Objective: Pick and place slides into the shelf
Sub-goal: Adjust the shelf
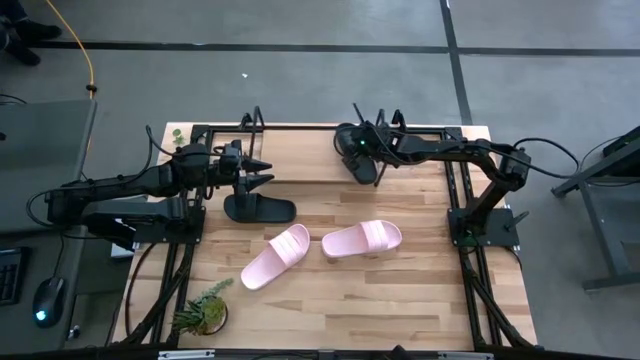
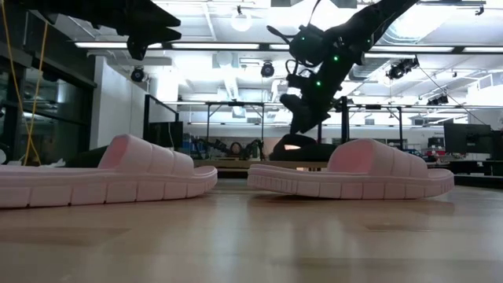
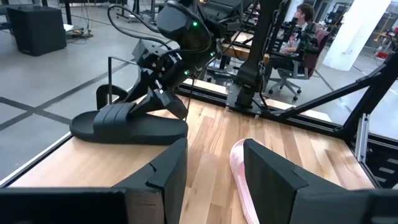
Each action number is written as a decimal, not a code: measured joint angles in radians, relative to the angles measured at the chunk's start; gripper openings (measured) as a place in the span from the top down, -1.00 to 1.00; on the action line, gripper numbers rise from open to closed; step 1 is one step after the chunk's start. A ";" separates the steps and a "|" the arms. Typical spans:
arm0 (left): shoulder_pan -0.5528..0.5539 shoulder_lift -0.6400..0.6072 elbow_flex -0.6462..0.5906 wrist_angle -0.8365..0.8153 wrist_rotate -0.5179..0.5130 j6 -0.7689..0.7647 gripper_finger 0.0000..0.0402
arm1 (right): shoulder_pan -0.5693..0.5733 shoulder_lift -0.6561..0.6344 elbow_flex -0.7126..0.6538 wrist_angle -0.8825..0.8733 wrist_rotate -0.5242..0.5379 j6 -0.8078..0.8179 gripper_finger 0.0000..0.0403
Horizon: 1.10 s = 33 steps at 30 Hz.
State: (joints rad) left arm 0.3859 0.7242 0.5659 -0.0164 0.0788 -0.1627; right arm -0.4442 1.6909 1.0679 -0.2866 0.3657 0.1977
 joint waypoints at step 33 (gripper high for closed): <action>0.000 0.000 0.000 -0.014 0.019 0.000 0.29 | -0.064 -0.070 -0.004 -0.118 -0.087 0.011 0.12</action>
State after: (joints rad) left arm 0.3859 0.7242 0.5659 -0.0302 0.0975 -0.1623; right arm -0.5080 1.6206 1.0637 -0.4048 0.2782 0.2086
